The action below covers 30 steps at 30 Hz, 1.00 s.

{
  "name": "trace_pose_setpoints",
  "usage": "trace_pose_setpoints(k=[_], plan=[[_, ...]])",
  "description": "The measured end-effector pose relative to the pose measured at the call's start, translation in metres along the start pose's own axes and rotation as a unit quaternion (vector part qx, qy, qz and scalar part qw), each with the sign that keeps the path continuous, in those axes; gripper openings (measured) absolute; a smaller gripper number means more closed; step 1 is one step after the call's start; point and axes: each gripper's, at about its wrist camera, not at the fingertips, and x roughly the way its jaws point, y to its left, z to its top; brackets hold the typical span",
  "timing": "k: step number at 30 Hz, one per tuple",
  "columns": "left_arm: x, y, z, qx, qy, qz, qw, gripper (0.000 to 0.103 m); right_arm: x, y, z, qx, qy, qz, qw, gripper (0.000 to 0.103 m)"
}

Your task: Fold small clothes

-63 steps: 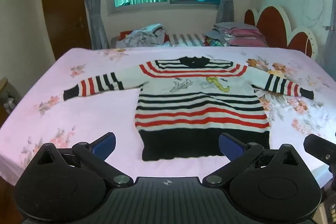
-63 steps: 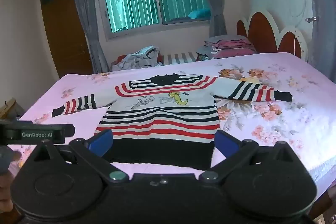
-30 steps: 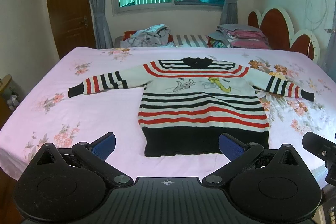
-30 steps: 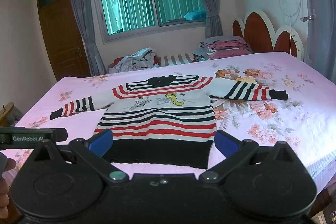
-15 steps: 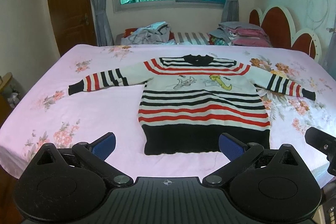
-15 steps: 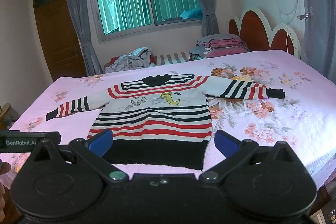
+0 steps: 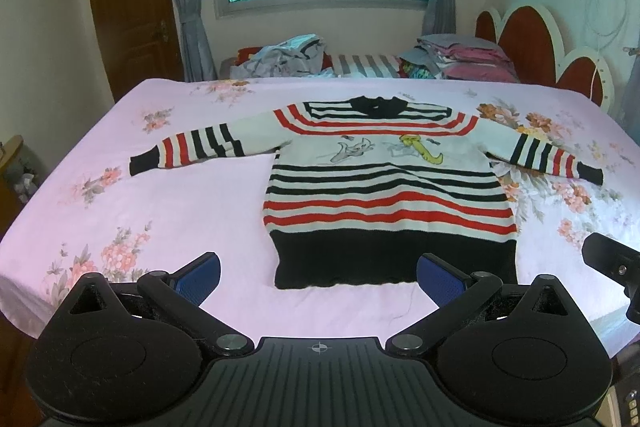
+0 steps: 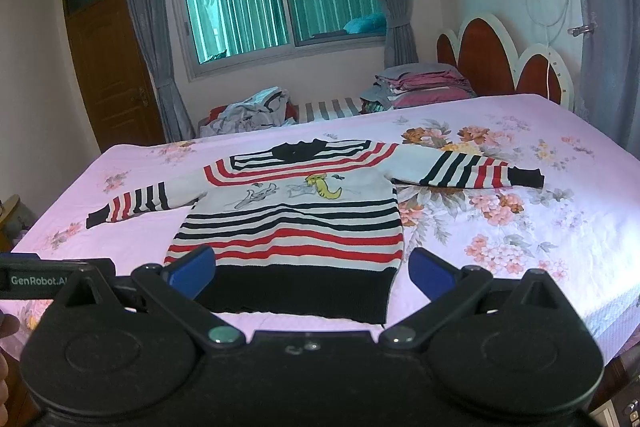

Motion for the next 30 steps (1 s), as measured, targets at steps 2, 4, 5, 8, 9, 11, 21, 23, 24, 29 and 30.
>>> trace_pose_setpoints(k=[2, 4, 5, 8, 9, 11, 21, 23, 24, 29, 30], plan=[[0.000, 0.000, 0.000, -0.001, 0.000, 0.001, 1.0000, 0.103, 0.002, 0.000, 0.000, -0.002, 0.001, 0.000, 1.000, 0.103], [0.001, 0.000, -0.001, -0.001, 0.001, 0.001, 1.0000, 0.103, 0.002, 0.000, 0.000, -0.001, 0.001, 0.001, 1.000, 0.103], [0.001, 0.001, -0.001, -0.002, 0.001, 0.001, 1.0000, 0.103, 0.002, 0.000, 0.000, -0.002, 0.001, 0.001, 1.000, 0.103], [0.002, 0.002, -0.001, -0.003, 0.003, 0.002, 1.0000, 0.103, 0.003, 0.001, 0.000, -0.002, 0.001, 0.001, 1.000, 0.103], [0.002, 0.001, -0.001, -0.003, 0.002, 0.002, 1.0000, 0.103, 0.004, 0.001, 0.000, -0.002, 0.001, 0.001, 1.000, 0.103], [0.003, 0.002, 0.000, -0.004, 0.003, 0.003, 1.0000, 0.103, 0.003, 0.001, -0.001, -0.002, 0.001, 0.000, 1.000, 0.103], [0.007, 0.003, 0.002, -0.005, 0.005, 0.003, 1.0000, 0.103, 0.005, 0.001, 0.000, -0.002, 0.002, 0.001, 1.000, 0.103], [0.008, 0.003, 0.002, -0.005, 0.006, 0.003, 1.0000, 0.103, 0.005, 0.002, -0.001, -0.002, 0.002, 0.000, 1.000, 0.103], [0.009, 0.003, 0.003, -0.005, 0.007, 0.004, 1.0000, 0.103, 0.006, 0.002, -0.001, -0.002, 0.003, 0.000, 1.000, 0.103], [0.012, 0.004, 0.002, -0.005, 0.008, 0.004, 0.9999, 0.103, 0.007, 0.002, -0.001, -0.002, 0.004, 0.000, 1.000, 0.103], [0.013, 0.004, 0.002, -0.005, 0.009, 0.005, 0.9999, 0.103, 0.008, 0.003, -0.001, -0.002, 0.004, -0.001, 1.000, 0.103]])
